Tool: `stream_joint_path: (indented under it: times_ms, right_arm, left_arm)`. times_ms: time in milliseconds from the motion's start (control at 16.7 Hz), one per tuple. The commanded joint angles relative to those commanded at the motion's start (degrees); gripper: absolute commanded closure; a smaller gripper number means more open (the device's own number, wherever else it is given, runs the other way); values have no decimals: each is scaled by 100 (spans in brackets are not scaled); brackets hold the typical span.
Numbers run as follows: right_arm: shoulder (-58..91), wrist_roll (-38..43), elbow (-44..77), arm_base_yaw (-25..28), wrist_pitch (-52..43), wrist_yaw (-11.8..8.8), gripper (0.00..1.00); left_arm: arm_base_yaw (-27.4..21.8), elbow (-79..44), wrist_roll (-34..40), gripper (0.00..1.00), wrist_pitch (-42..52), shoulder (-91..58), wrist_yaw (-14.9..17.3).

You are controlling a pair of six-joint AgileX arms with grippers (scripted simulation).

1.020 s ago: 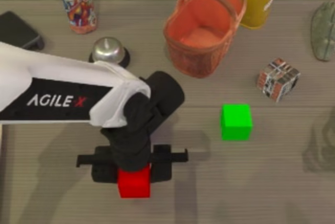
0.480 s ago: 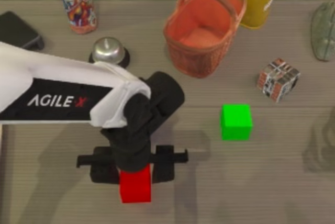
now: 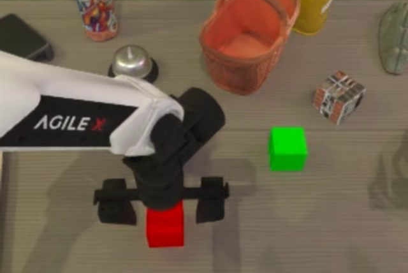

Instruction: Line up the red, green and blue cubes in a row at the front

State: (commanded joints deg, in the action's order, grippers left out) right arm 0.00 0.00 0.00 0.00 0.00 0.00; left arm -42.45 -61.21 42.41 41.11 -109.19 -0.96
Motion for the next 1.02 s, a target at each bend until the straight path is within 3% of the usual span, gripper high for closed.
stream_joint_path:
  times_ms: [300, 720, 1020]
  right_arm:
    - [0, 0, 0, 0, 0, 0, 0]
    - [0, 0, 0, 0, 0, 0, 0]
    - [0, 0, 0, 0, 0, 0, 0]
  left_arm:
    - [1, -74, 7, 0, 99, 41, -2]
    - [79, -795, 47, 0, 1484, 659, -2]
    - [57, -825, 42, 0, 1538, 695, -3]
